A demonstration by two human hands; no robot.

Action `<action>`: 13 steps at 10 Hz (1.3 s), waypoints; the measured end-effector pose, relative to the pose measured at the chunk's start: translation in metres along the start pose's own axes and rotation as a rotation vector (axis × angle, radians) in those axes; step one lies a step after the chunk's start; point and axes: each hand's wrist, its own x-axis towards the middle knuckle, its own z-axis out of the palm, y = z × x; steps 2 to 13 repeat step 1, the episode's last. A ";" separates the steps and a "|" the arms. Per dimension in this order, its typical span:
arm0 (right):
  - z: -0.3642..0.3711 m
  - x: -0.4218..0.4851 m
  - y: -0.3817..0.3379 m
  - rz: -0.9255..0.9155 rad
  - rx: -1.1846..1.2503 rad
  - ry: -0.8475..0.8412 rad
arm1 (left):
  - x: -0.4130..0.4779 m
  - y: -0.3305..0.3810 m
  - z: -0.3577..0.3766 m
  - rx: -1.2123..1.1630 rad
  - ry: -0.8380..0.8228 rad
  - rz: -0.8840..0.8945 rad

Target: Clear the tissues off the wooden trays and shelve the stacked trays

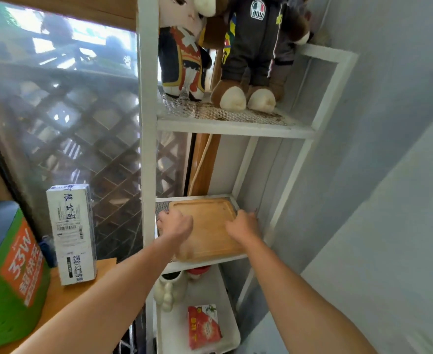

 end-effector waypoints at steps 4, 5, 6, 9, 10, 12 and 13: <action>-0.013 -0.026 -0.005 -0.069 -0.011 0.022 | -0.017 0.008 -0.009 0.065 -0.029 0.112; -0.013 -0.026 -0.005 -0.069 -0.011 0.022 | -0.017 0.008 -0.009 0.065 -0.029 0.112; -0.013 -0.026 -0.005 -0.069 -0.011 0.022 | -0.017 0.008 -0.009 0.065 -0.029 0.112; -0.013 -0.026 -0.005 -0.069 -0.011 0.022 | -0.017 0.008 -0.009 0.065 -0.029 0.112; -0.013 -0.026 -0.005 -0.069 -0.011 0.022 | -0.017 0.008 -0.009 0.065 -0.029 0.112; -0.013 -0.026 -0.005 -0.069 -0.011 0.022 | -0.017 0.008 -0.009 0.065 -0.029 0.112; -0.013 -0.026 -0.005 -0.069 -0.011 0.022 | -0.017 0.008 -0.009 0.065 -0.029 0.112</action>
